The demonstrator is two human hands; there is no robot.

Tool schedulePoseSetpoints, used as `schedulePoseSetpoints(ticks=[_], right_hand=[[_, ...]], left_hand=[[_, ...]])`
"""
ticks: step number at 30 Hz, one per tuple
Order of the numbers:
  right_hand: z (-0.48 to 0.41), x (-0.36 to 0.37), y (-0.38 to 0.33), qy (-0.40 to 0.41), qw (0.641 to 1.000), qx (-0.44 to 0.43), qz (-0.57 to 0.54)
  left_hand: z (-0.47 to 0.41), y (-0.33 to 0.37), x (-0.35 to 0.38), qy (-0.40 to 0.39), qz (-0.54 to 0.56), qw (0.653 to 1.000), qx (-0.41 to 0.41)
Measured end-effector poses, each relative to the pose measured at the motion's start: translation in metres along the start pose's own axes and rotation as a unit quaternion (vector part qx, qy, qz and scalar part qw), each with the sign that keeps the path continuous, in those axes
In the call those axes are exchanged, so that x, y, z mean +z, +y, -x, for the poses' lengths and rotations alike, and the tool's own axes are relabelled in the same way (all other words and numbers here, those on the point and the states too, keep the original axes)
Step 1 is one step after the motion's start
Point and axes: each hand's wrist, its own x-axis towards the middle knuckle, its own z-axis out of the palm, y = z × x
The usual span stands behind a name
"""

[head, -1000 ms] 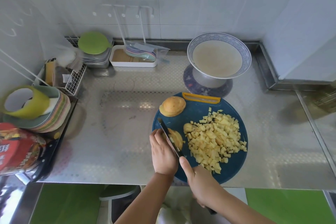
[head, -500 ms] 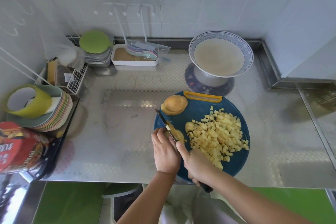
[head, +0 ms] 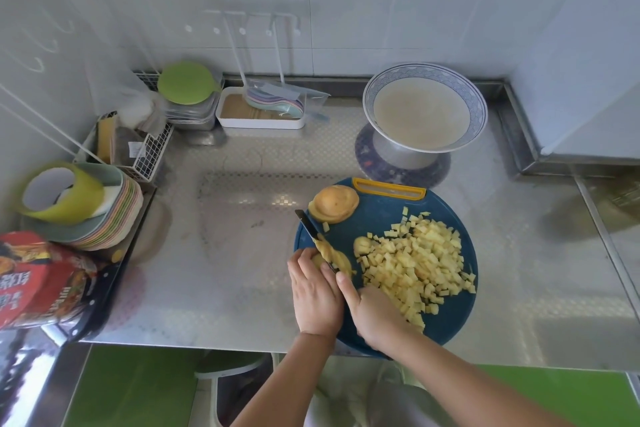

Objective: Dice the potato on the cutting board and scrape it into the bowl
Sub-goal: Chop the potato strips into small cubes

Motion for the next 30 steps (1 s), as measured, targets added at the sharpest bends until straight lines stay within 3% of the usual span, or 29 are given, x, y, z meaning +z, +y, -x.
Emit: schedulePoseSetpoints(ticks=[6, 12, 19, 22, 26, 30], right_hand=[[-0.001, -0.004, -0.006, -0.014, 1.000, 0.014, -0.005], [0.001, -0.021, 0.005, -0.076, 0.982, 0.032, -0.169], [0.023, -0.010, 0.016, -0.031, 0.978, -0.005, -0.208], [0.032, -0.006, 0.012, -0.013, 0.984, -0.024, -0.177], [0.042, -0.004, 0.008, 0.013, 0.997, -0.060, -0.037], [0.048, -0.006, 0.014, -0.005, 0.997, -0.076, -0.019]], left_hand=[[0.004, 0.004, 0.001, 0.024, 0.021, 0.999, -0.016], [0.005, 0.008, -0.004, 0.012, 0.028, 0.999, -0.039], [0.000, 0.007, -0.012, 0.002, 0.103, 0.991, -0.087], [-0.001, 0.007, -0.012, 0.004, 0.106, 0.989, -0.103], [-0.004, 0.008, -0.009, 0.013, 0.108, 0.985, -0.132], [-0.002, 0.008, -0.008, 0.021, 0.091, 0.989, -0.116]])
